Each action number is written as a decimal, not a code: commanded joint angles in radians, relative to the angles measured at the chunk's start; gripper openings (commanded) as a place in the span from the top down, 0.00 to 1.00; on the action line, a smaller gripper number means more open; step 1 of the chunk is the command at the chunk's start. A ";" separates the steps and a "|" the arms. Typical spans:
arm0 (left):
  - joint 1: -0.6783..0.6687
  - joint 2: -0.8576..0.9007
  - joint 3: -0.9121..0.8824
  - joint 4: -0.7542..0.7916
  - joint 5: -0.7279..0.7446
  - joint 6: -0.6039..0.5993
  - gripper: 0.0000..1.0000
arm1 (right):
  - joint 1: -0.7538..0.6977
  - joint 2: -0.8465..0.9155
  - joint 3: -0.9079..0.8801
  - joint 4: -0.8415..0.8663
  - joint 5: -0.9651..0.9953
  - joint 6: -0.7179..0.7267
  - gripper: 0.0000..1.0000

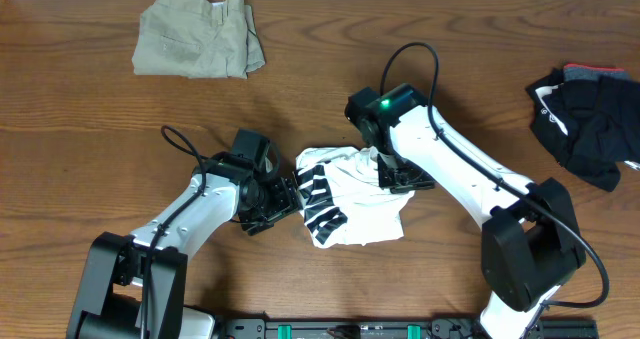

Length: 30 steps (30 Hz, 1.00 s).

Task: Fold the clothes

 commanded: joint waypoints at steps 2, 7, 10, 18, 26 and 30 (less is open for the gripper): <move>-0.002 0.023 0.007 -0.002 -0.034 -0.001 0.27 | -0.025 -0.026 0.000 -0.008 0.054 -0.001 0.48; -0.002 0.009 0.008 -0.014 -0.023 0.016 0.27 | -0.028 -0.026 0.000 -0.021 0.055 0.000 0.32; -0.002 -0.024 0.019 -0.043 -0.024 0.042 0.27 | -0.043 -0.026 0.000 -0.052 0.054 0.022 0.32; -0.002 -0.203 0.037 -0.126 -0.087 0.059 0.27 | -0.066 -0.026 0.000 -0.138 0.047 0.037 0.32; -0.002 -0.310 0.037 -0.151 -0.095 0.059 0.27 | -0.063 -0.026 0.000 -0.177 0.041 0.036 0.05; -0.002 -0.314 0.037 -0.168 -0.084 0.058 0.27 | -0.066 -0.026 0.000 -0.164 0.041 0.037 0.01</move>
